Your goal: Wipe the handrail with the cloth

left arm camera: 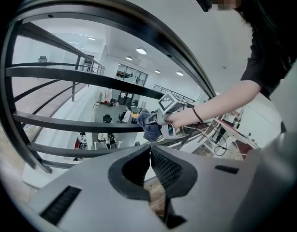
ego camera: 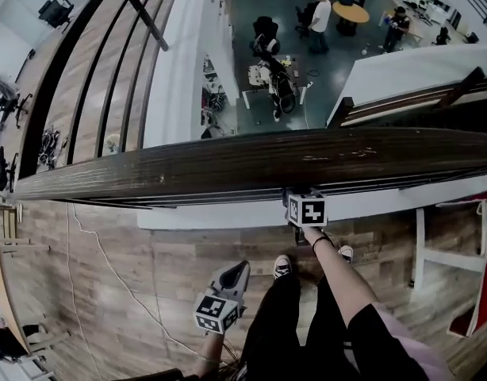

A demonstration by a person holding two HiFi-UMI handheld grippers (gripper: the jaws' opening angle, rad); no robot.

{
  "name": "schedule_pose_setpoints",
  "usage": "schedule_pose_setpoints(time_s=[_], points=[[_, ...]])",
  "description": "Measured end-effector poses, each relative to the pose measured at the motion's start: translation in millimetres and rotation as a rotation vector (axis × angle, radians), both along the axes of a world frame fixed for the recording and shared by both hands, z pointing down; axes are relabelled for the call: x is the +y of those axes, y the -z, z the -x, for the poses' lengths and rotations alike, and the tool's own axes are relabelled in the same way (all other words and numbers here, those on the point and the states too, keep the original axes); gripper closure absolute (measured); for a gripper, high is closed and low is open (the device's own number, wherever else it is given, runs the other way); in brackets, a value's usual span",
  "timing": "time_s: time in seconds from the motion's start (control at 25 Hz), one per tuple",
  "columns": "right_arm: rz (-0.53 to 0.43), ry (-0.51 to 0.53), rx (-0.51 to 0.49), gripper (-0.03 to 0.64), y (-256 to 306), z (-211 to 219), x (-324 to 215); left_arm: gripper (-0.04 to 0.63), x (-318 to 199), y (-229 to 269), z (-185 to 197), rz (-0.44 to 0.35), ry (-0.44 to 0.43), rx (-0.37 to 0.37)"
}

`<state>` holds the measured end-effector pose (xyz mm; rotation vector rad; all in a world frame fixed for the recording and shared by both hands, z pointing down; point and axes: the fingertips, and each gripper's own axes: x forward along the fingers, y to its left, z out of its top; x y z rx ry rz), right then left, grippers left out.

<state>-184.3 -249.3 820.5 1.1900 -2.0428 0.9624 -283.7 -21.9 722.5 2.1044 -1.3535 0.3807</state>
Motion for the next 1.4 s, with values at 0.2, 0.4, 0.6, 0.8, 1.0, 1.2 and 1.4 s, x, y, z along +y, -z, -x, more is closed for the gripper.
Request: schedule_pose_setpoints(time_s=[0.2, 0.4, 0.6, 0.8, 1.0, 1.2, 1.4], points=[[-0.034, -0.045, 0.03, 0.514, -1, -79, -20, 0.594, -21, 0, -48, 0.003, -0.05, 0.005], [-0.044, -0.123, 0.042, 0.514, -2, -168, -39, 0.594, -37, -8, -108, 0.039, -0.125, -0.003], [-0.061, -0.186, 0.046, 0.514, 0, -264, -58, 0.594, -67, -7, -193, 0.065, -0.211, 0.011], [-0.081, -0.222, 0.069, 0.514, 1, -350, -76, 0.594, -101, -4, -277, 0.073, -0.298, 0.028], [-0.069, -0.284, 0.069, 0.514, 1, -443, -90, 0.594, -128, -2, -360, 0.051, -0.368, 0.041], [-0.089, -0.33, 0.082, 0.514, 0, -531, -105, 0.594, -150, 0, -431, 0.051, -0.432, 0.038], [-0.078, -0.388, 0.091, 0.514, 1, -594, -118, 0.594, -162, 0, -468, 0.06, -0.447, 0.038]])
